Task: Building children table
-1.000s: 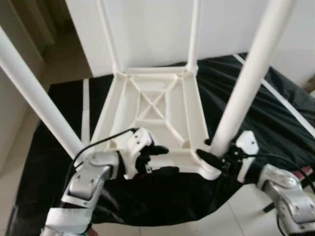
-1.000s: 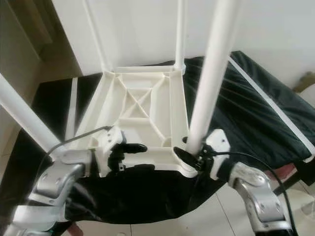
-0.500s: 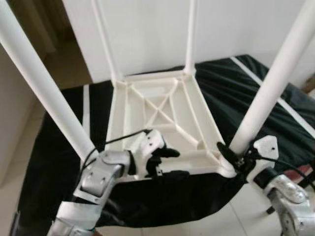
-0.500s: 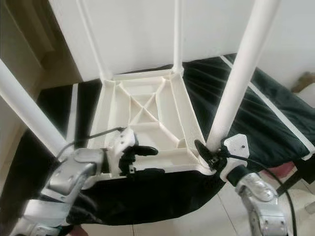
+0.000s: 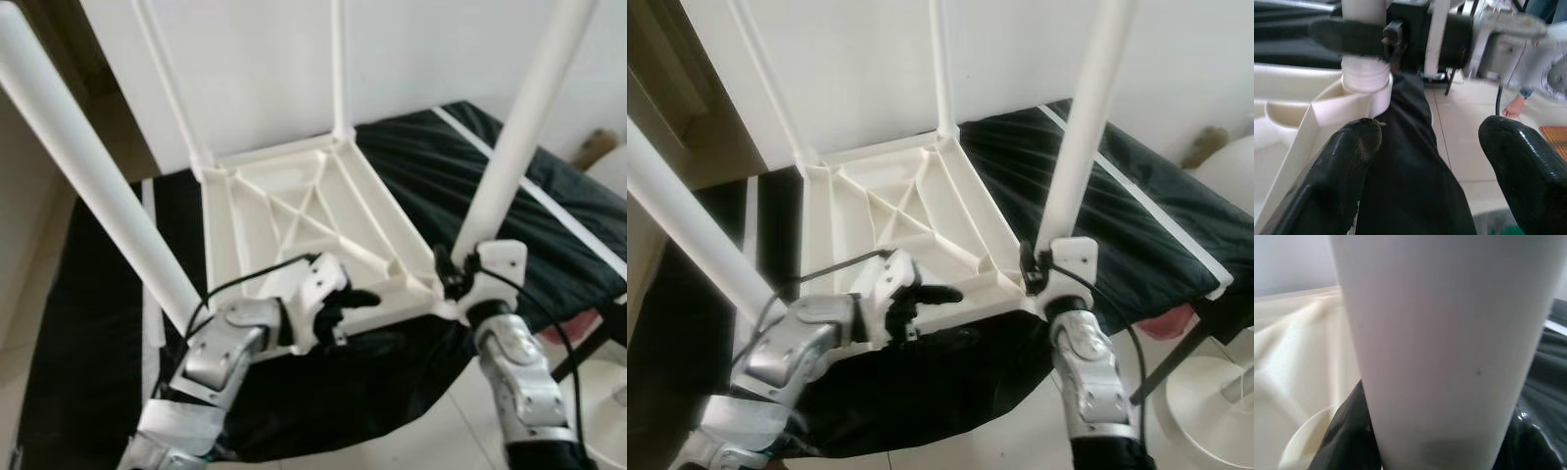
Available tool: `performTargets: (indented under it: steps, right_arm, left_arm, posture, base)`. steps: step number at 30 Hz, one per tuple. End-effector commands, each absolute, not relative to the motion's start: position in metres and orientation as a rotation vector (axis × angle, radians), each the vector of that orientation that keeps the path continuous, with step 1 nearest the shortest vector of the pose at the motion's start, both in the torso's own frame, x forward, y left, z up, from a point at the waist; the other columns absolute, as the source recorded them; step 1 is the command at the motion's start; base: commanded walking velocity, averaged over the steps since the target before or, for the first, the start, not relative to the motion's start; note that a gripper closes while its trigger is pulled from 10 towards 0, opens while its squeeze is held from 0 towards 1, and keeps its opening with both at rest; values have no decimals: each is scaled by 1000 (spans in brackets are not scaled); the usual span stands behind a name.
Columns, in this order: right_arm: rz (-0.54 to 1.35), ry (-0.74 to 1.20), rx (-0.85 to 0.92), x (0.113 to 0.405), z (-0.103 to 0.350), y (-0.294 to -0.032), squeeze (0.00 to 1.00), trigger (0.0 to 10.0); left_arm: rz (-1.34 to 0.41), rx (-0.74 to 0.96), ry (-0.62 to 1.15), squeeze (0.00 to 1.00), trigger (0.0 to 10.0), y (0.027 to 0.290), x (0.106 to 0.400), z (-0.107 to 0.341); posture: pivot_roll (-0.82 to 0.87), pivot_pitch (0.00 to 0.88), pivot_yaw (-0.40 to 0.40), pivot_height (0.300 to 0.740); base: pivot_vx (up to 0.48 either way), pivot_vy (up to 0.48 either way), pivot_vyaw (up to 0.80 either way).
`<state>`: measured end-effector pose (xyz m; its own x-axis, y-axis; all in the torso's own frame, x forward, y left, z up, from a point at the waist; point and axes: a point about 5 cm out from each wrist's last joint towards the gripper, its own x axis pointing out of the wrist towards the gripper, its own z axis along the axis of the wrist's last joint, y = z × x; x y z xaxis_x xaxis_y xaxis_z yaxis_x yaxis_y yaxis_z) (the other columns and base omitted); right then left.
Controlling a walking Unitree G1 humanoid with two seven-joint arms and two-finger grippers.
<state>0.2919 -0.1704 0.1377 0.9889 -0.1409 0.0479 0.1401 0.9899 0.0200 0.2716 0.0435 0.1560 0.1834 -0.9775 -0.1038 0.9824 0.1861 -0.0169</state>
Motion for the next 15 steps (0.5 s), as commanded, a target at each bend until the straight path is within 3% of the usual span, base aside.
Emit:
performTargets:
  steps: [1,11,12,13,15]
  right_arm:
    - [-294,111,62,291,107,-171,0,0]
    - [-292,91,83,298,110,-154,0,235]
    - [-287,81,79,299,112,-153,0,7725]
    - [-273,68,82,299,114,-153,0,10000]
    - [-271,58,83,300,116,-152,0,10000]
  left_arm:
    - [-1245,57,85,0,10000,46,281,155]
    - [-1179,46,58,0,10000,40,280,156]
    - [-1164,48,57,0,10000,40,280,156]
    - [-1157,52,54,0,10000,40,280,155]
    - [-1152,54,51,0,10000,40,280,155]
  posture:
    - [-180,29,113,740]
    - [-141,12,88,740]
    - [-138,10,86,740]
    - [-132,11,82,740]
    - [-131,10,81,740]
  base:
    - [0,0,0]
    - [0,0,0]
    - [0,0,0]
    - [0,0,0]
    - [0,0,0]
